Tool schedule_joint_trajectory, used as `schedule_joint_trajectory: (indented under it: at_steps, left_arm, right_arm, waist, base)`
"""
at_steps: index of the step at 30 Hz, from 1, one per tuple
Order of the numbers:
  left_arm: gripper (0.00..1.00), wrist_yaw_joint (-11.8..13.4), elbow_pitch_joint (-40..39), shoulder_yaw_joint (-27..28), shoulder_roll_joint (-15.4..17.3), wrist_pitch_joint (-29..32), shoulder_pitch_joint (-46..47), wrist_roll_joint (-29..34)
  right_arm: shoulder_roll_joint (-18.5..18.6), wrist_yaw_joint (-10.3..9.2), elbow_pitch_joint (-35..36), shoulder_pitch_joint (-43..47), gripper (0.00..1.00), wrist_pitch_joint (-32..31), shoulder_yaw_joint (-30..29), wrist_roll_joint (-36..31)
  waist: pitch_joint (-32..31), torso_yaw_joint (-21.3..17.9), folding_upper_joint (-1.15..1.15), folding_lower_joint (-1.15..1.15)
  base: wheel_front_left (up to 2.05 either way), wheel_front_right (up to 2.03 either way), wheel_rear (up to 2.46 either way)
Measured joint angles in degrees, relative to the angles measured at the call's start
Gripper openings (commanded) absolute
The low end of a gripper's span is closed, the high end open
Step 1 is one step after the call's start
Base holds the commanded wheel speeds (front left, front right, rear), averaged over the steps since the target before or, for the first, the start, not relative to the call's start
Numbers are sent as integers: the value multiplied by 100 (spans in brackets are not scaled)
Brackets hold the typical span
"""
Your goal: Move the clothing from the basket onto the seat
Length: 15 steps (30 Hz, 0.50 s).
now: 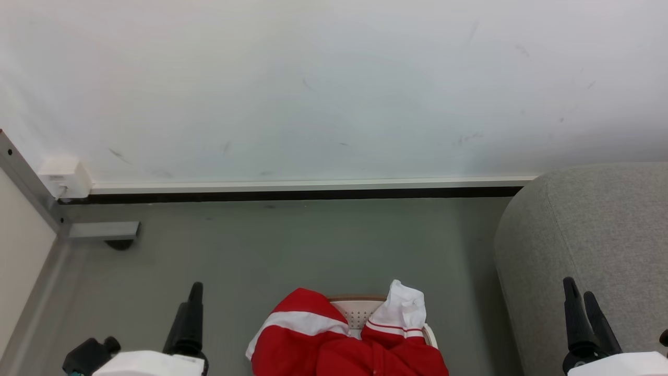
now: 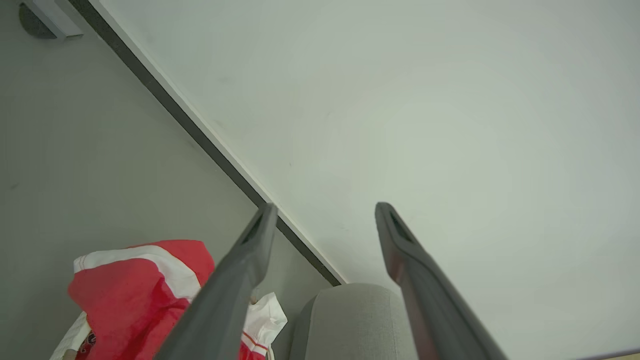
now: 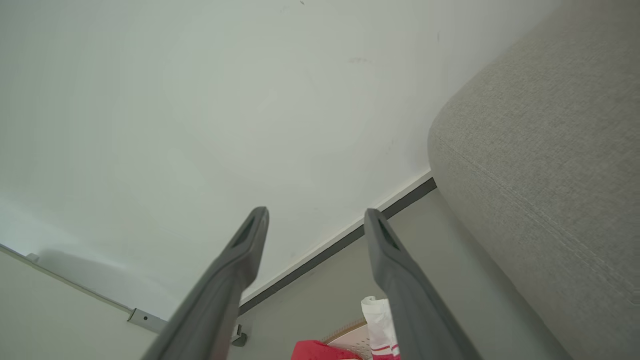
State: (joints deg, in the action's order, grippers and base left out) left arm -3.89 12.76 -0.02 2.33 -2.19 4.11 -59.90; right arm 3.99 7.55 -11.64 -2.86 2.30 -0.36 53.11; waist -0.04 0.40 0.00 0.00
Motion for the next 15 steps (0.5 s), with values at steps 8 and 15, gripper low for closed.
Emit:
schedule_joint_trajectory:
  at_steps: [8, 15]
  left_arm:
    - [100, 97, -9, -48, 1, -157, -66, 855]
    - [100, 125, -32, -85, 4, -286, -94, 1475]
  right_arm:
    - [32, 0, -56, -1, 100, 134, 68, -700]
    - [65, 0, -122, -8, 100, 281, 126, -1268]
  waist:
    - [-2, -11, 0, 0]
    - [0, -24, 0, 0]
  base:
    - [0, 0, 0]
    - [0, 0, 0]
